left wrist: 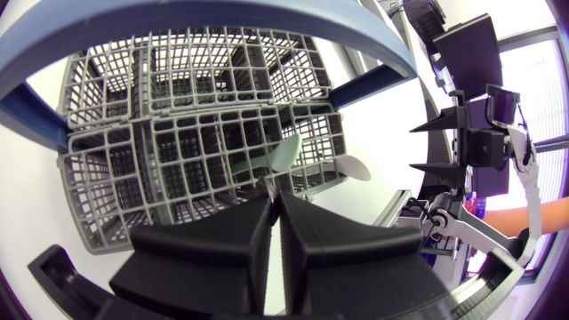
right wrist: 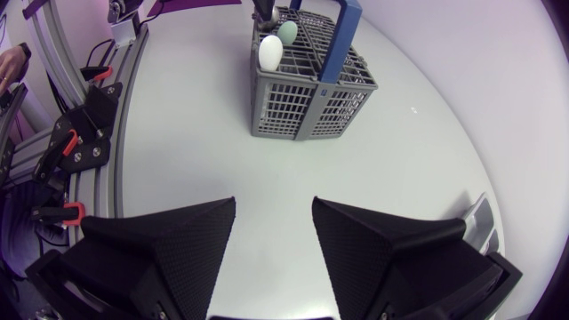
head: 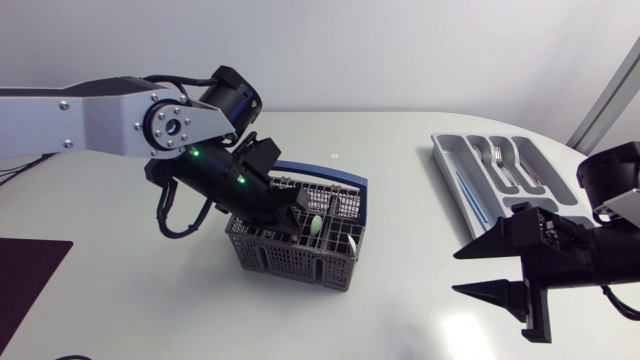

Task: Unload the cutlery basket into the drawer organizer.

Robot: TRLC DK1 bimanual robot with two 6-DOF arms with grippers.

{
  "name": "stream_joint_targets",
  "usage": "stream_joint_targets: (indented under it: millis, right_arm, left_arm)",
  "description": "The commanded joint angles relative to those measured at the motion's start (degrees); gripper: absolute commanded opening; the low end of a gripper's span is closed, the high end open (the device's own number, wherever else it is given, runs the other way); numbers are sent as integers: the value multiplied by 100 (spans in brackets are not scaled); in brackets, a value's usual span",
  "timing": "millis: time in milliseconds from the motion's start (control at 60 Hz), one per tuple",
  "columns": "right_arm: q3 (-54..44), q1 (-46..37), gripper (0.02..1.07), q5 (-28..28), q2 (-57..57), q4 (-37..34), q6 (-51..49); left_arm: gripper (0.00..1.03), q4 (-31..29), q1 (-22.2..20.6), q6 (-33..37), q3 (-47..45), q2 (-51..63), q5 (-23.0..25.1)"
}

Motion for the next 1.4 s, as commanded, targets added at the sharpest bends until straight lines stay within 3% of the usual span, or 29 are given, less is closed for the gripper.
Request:
stream_joint_targets:
  millis: [0, 450, 833, 1383]
  right_arm:
    - [-127, 79, 66, -23, -35, 9, 103]
    - [-171, 237, 66, 12, -26, 27, 156]
    - [-197, 281, 66, 3, -53, 9, 173]
    - [-408, 1432, 66, 232, -378, 484, 1289]
  left_arm:
    - [4, 15, 108, 5, -211, -103, -49]
    - [4, 67, 406, 58, -475, -287, 39]
    - [4, 173, 125, -241, -528, -419, 74]
    - [5, 322, 81, -645, -607, -700, 74]
